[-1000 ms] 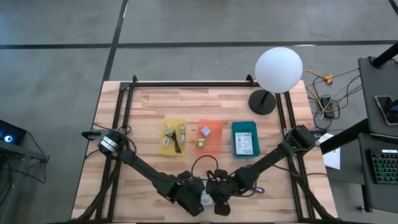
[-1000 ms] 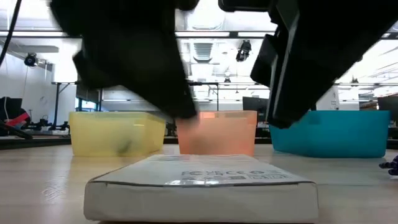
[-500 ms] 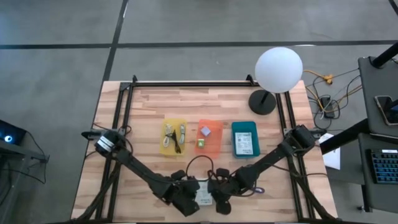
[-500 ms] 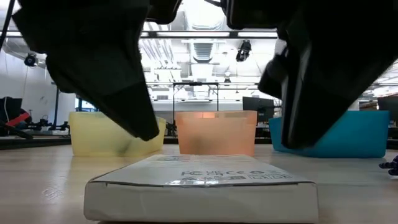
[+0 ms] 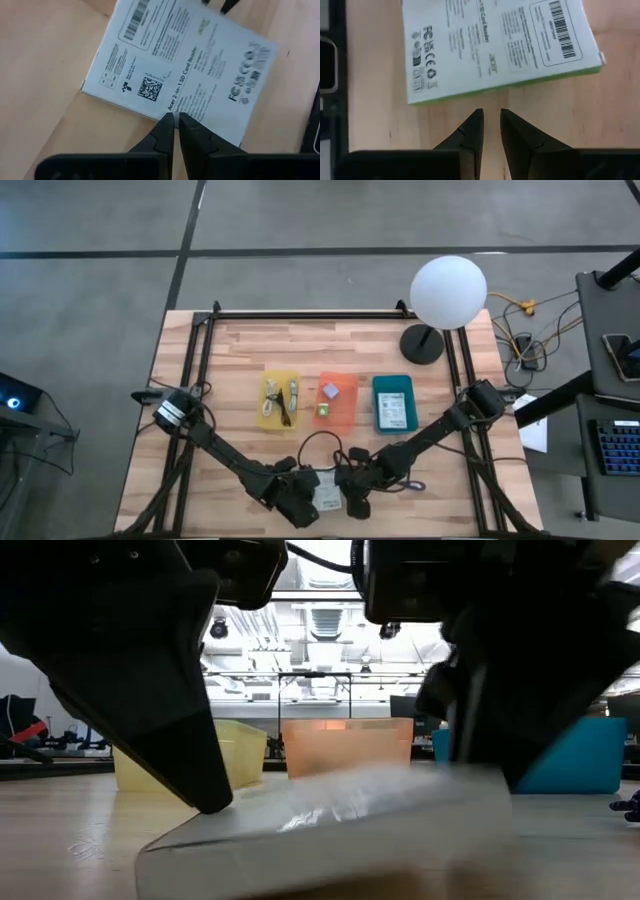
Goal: Pick and place items into bin
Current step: Put the white card reader box into the blue bin
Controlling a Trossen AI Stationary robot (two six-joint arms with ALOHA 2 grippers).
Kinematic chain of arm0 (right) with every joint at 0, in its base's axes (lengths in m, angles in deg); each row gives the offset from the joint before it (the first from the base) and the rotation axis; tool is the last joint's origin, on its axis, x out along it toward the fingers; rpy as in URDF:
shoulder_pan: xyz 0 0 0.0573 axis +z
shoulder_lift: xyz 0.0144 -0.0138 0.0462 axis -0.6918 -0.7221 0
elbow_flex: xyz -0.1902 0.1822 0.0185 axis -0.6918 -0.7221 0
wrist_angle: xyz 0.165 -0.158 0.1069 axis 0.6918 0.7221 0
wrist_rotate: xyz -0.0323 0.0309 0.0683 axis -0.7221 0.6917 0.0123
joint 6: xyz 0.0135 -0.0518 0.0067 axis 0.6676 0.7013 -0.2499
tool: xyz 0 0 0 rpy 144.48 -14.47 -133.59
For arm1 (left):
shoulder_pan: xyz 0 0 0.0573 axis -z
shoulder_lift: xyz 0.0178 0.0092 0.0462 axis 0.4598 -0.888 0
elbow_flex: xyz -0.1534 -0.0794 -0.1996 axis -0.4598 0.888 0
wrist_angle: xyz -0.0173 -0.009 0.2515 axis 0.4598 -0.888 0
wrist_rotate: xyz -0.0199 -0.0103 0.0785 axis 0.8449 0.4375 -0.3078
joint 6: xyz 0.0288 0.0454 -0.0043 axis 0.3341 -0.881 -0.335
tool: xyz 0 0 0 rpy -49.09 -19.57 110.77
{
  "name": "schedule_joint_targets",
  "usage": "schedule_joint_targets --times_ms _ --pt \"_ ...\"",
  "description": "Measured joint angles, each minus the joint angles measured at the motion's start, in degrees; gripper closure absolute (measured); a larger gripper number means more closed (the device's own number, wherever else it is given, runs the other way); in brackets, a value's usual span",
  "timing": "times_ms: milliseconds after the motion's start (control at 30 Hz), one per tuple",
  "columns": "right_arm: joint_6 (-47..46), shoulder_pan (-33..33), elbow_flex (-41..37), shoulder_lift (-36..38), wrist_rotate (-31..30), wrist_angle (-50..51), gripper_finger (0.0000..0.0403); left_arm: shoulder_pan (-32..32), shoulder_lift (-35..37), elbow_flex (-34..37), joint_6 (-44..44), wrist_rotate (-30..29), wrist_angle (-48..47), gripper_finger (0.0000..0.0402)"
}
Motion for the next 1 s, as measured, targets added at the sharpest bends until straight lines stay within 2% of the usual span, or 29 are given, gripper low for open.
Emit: schedule_joint_targets --times_ms 200,533,733,1000 --pt "0.0 -1.3 0.0 0.0 0.5 -1.0 0.0348 0.1 -0.1 0.8 0.1 0.7 1.0 0.0391" --pt "-0.1 -2.1 0.0 0.0 10.0 -7.4 0.0348 0.2 -0.2 1.1 -0.2 1.2 0.5 0.0391" --pt "0.3 -2.7 1.9 0.1 10.2 -9.0 0.0348 0.2 -0.2 1.8 -0.1 1.7 0.8 0.0391" --pt "0.5 -4.1 3.8 0.1 7.0 -9.3 0.0348 0.2 -0.5 2.1 -0.7 1.9 4.8 0.0391"
